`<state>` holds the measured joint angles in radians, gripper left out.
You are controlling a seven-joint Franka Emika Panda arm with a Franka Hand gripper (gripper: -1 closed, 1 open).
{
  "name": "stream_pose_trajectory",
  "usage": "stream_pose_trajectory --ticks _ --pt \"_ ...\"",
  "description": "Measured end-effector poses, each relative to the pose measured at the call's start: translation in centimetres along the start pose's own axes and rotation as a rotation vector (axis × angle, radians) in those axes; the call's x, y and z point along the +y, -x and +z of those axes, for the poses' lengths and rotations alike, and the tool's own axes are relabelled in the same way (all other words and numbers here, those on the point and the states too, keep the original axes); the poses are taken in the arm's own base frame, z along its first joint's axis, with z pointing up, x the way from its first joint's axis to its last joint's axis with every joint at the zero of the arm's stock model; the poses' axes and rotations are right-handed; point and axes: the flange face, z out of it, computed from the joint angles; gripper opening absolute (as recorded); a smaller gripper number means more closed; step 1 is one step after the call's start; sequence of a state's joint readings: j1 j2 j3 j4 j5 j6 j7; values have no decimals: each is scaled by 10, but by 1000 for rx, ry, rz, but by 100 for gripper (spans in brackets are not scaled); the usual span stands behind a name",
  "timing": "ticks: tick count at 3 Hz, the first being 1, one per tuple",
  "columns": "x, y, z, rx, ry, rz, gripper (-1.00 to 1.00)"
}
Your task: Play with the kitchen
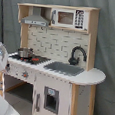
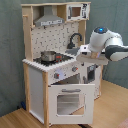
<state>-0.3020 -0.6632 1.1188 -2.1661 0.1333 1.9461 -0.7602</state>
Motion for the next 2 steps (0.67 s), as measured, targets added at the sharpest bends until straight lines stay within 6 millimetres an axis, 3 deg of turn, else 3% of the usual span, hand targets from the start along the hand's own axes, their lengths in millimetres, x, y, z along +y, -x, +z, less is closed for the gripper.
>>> stream_pose_trajectory --ticks 2 --pt "10 2 70 -13 -139 -99 100"
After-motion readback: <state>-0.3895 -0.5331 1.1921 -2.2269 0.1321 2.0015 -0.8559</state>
